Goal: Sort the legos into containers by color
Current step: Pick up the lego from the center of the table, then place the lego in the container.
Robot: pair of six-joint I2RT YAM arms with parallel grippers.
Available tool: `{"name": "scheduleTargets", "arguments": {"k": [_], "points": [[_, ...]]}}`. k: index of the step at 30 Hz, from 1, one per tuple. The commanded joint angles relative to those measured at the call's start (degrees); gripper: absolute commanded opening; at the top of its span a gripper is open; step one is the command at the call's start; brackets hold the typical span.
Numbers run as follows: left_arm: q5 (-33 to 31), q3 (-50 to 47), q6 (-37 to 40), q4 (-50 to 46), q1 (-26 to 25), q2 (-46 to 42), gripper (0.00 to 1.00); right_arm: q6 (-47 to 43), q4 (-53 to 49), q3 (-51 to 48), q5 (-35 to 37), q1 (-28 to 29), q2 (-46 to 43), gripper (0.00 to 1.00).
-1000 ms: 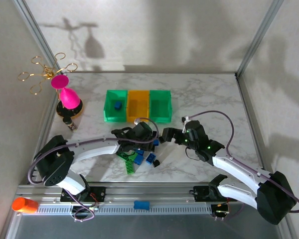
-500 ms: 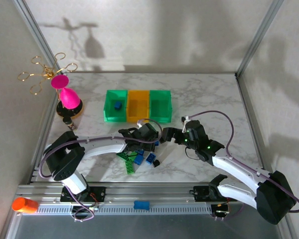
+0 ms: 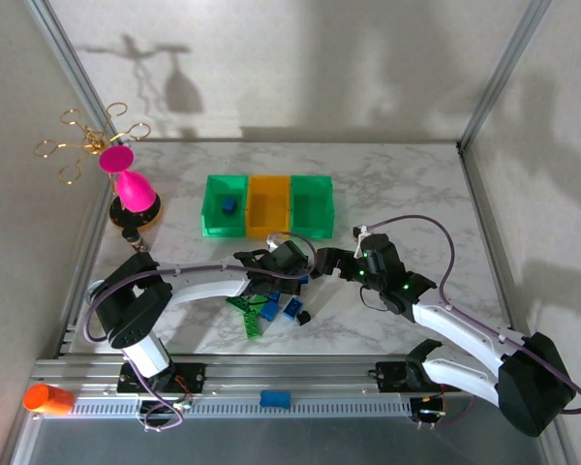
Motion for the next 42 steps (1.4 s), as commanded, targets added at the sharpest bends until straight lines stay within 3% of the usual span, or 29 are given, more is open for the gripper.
{"name": "scheduleTargets", "arguments": {"k": [1, 20, 31, 42], "points": [[-2.1, 1.3, -0.6, -0.6, -0.4, 0.6, 0.46, 0.1, 0.7, 0.2, -0.4, -0.5, 0.0, 0.99], [-6.5, 3.1, 1.2, -5.1, 1.8, -8.3, 0.44, -2.2, 2.3, 3.6, -3.7, -0.4, 1.6, 0.99], [-10.8, 7.9, 7.2, -7.0, 14.8, -13.3, 0.45, -3.1, 7.3, 8.5, -5.8, 2.0, 8.3, 0.99], [-7.7, 18.1, 12.1, -2.6, 30.9, -0.5, 0.44, -1.8, 11.3, 10.2, -4.8, 1.9, 12.5, 0.99]]}}
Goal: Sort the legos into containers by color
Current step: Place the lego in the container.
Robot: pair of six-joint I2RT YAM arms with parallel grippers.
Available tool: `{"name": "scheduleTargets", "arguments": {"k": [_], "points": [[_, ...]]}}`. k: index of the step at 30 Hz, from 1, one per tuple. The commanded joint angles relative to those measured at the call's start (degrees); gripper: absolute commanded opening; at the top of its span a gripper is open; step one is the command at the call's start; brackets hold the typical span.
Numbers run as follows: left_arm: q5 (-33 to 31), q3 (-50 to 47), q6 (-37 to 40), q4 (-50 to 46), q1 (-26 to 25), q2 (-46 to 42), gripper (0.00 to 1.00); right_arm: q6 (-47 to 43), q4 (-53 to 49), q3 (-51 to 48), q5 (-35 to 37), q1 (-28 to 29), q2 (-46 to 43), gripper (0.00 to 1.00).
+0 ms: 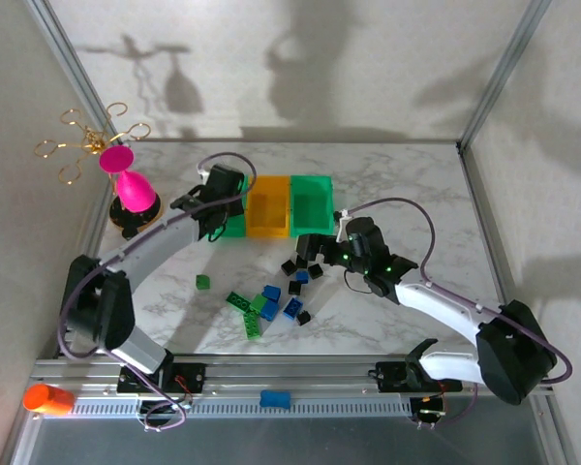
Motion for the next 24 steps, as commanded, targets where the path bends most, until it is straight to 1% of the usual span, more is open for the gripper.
{"name": "scheduleTargets", "arguments": {"k": [1, 11, 16, 24], "points": [[1.7, 5.1, 2.6, 0.6, 3.0, 5.9, 0.43, 0.2, 2.6, 2.6, -0.1, 0.5, 1.2, 0.99], [3.2, 15.2, 3.4, 1.1, 6.6, 19.5, 0.43, -0.9, 2.1, 3.4, 1.5, 0.5, 3.1, 0.99], [3.7, 17.2, 3.6, 1.2, 7.6, 22.9, 0.43, -1.3, 1.7, 3.7, 2.0, 0.5, 3.6, 0.99], [4.8, 17.3, 3.6, 1.5, 7.6, 24.2, 0.49, -2.2, 1.5, 4.5, 2.3, 0.5, 5.0, 0.99]]}}
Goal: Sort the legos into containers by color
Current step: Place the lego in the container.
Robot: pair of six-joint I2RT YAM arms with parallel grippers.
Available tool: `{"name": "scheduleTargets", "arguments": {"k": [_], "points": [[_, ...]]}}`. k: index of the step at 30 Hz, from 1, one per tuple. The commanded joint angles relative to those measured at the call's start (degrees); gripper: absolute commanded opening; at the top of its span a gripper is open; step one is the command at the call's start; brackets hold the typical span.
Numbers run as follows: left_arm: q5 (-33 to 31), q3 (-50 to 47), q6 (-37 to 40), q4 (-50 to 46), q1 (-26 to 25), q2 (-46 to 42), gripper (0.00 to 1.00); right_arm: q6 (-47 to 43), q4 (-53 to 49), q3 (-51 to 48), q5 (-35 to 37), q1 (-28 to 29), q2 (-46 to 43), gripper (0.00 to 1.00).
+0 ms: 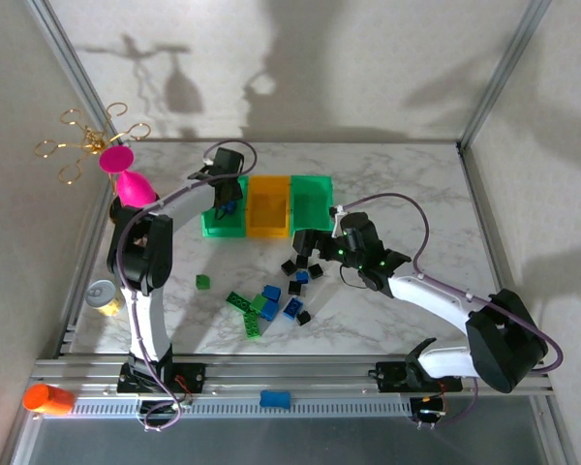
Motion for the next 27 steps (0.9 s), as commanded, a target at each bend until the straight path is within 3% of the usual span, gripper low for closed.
{"name": "scheduleTargets", "arguments": {"k": [1, 13, 21, 27], "points": [[1.0, 1.7, 0.7, -0.2, 0.3, 0.2, 0.50, -1.3, 0.2, 2.1, 1.1, 0.5, 0.8, 0.99], [-0.2, 2.3, 1.2, -3.1, 0.4, -5.1, 0.55, -1.9, -1.4, 1.9, 2.4, 0.4, -2.1, 0.99], [1.6, -4.7, -0.4, -1.2, -0.6, -16.2, 0.56, -0.9, -2.7, -0.2, 3.3, -1.2, -5.1, 0.99], [4.5, -13.6, -1.6, 1.1, -4.5, -25.4, 0.56, 0.0, -6.2, -1.8, 2.8, -2.5, -7.8, 0.99]]}}
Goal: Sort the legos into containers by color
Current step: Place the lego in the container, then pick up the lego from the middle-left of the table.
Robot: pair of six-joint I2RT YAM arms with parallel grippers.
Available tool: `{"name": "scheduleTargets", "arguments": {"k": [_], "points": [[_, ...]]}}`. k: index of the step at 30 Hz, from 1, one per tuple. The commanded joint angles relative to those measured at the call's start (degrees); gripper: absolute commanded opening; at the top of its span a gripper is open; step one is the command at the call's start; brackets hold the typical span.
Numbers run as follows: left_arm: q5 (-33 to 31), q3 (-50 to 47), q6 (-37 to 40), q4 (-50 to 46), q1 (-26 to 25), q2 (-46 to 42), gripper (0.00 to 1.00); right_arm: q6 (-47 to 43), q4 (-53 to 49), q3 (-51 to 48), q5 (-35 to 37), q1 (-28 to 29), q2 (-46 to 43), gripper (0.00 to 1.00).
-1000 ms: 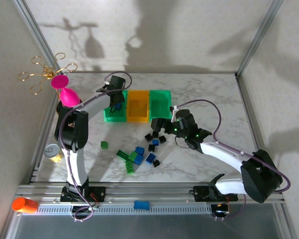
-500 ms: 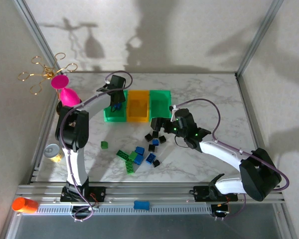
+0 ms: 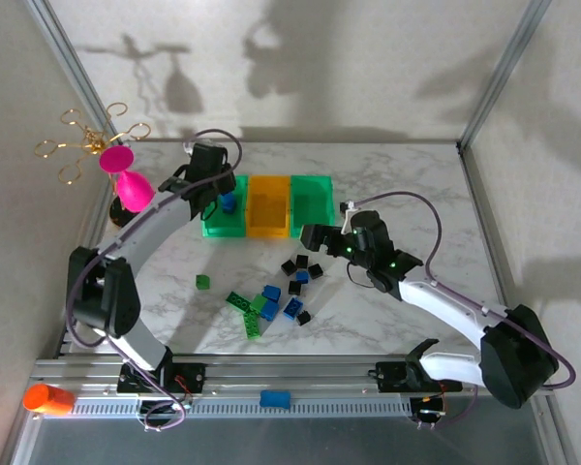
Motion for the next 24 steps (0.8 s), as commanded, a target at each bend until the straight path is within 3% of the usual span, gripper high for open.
{"name": "scheduleTargets", "arguments": {"k": [1, 12, 24], "points": [[2.6, -5.0, -1.2, 0.4, -3.4, -4.2, 0.56, 0.6, -4.2, -1.5, 0.3, -0.8, -2.1, 0.99], [5.3, -15.3, -5.7, -0.5, -17.8, -13.5, 0.56, 3.2, -14.0, -6.0, -2.7, -2.3, -10.3, 0.99], [5.9, -18.8, -9.7, -2.7, -32.0, -9.8, 0.56, 6.6, -18.6, -11.7, -3.9, -2.5, -17.0, 0.99]]}}
